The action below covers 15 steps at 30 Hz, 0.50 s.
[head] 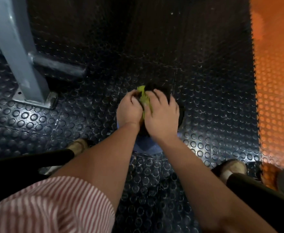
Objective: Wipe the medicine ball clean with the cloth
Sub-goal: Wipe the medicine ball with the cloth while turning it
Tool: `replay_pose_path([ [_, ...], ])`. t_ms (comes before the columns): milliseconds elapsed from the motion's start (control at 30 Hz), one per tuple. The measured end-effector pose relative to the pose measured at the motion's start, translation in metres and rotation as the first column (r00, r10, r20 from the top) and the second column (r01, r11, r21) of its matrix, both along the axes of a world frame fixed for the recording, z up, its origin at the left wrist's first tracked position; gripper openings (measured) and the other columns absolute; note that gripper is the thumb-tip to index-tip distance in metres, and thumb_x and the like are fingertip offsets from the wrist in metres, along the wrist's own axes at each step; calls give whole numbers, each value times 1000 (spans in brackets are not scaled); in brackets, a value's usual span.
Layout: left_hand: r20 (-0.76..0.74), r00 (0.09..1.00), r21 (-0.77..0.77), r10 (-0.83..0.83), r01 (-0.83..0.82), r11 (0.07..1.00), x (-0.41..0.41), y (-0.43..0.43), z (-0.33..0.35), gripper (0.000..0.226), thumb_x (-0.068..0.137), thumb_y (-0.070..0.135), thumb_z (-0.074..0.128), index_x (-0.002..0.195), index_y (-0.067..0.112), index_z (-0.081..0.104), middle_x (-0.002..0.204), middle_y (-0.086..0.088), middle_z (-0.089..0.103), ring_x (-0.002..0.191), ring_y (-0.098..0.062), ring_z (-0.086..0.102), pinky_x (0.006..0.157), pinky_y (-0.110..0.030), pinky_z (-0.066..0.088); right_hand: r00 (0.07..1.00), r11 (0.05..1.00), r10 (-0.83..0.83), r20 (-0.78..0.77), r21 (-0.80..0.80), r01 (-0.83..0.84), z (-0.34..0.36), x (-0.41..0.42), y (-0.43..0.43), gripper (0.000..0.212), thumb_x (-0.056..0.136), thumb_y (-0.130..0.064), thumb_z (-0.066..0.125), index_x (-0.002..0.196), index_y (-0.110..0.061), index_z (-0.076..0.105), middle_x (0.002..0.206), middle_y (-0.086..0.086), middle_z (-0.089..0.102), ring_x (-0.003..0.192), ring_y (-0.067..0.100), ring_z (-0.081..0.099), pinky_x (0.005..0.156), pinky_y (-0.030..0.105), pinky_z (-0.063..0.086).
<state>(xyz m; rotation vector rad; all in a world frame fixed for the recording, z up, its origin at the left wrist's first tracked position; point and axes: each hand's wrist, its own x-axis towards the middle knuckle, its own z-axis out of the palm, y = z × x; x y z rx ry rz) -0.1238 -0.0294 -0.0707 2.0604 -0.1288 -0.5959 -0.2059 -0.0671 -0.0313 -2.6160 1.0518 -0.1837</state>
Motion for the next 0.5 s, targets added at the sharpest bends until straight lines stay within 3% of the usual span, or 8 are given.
replay_pose_path([
  [133, -20, 995, -65, -103, 101, 993, 1, 14, -2, 38, 101, 18, 35, 128, 31, 59, 128, 6, 61, 115, -15, 55, 102, -34, 43, 989, 980, 115, -98, 175, -96, 8, -20, 16, 46, 100, -34, 31, 146, -36, 32, 156, -12, 21, 144, 33, 7, 115, 50, 6],
  [267, 96, 989, -118, -114, 125, 985, -13, 19, -2, 48, 89, 22, 33, 128, 21, 61, 129, 2, 61, 118, -15, 54, 105, -31, 40, 978, 990, 31, -207, 138, -2, 13, -2, -8, 45, 100, -43, 29, 145, -37, 30, 154, -6, 26, 140, 36, 17, 113, 54, 19],
  [400, 259, 960, -111, -107, 140, 984, -33, 12, -3, 54, 84, 25, 30, 124, 15, 65, 130, 1, 61, 122, -15, 52, 110, -32, 37, 918, 925, -73, -389, 317, 208, -7, 36, -75, 50, 98, -45, 26, 142, -22, 33, 145, 14, 35, 129, 41, 33, 107, 53, 29],
  [500, 258, 955, -42, -146, 162, 986, -40, -2, 1, 58, 83, 26, 28, 127, 13, 64, 134, -4, 59, 128, -22, 49, 112, -36, 34, 893, 881, -90, -442, 382, 278, -21, 45, -104, 53, 98, -43, 25, 141, -14, 34, 145, 16, 36, 129, 39, 36, 107, 47, 30],
])
